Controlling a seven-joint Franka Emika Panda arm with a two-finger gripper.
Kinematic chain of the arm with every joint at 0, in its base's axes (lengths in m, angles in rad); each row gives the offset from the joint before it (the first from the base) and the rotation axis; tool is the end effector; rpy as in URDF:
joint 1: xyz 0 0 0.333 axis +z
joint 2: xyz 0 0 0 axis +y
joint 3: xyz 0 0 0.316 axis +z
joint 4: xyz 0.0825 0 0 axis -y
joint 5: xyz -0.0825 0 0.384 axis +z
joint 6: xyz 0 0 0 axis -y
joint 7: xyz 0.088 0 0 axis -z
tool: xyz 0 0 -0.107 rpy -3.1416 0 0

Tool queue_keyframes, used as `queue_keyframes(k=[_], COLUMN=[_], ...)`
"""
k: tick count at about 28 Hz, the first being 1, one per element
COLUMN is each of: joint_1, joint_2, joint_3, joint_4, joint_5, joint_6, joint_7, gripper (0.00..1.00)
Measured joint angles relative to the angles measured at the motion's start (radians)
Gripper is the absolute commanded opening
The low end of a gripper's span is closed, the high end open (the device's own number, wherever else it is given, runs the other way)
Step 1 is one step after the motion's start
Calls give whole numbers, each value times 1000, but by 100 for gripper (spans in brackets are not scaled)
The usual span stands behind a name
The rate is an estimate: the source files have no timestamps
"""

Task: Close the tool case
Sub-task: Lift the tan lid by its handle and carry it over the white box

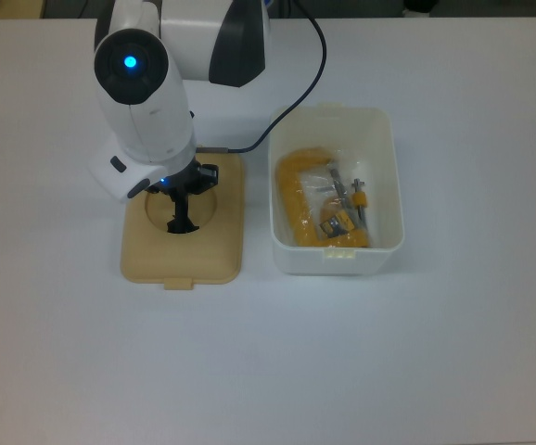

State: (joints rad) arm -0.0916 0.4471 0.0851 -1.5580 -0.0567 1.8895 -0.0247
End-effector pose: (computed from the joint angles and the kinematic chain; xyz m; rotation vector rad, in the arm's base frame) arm 0.6690 -0.0158 0.3800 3.1223 0.0512 -0.1782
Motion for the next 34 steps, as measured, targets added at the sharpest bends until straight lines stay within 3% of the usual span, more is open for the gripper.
queue_keyframes(k=[18,34], joint_1=[-57,-39], joint_2=[-142,-163], joint_3=[-8,8], joint_4=[69,161], joint_5=[3,51], joint_6=[-170,-258], joint_7=[-10,6], gripper=[0,0])
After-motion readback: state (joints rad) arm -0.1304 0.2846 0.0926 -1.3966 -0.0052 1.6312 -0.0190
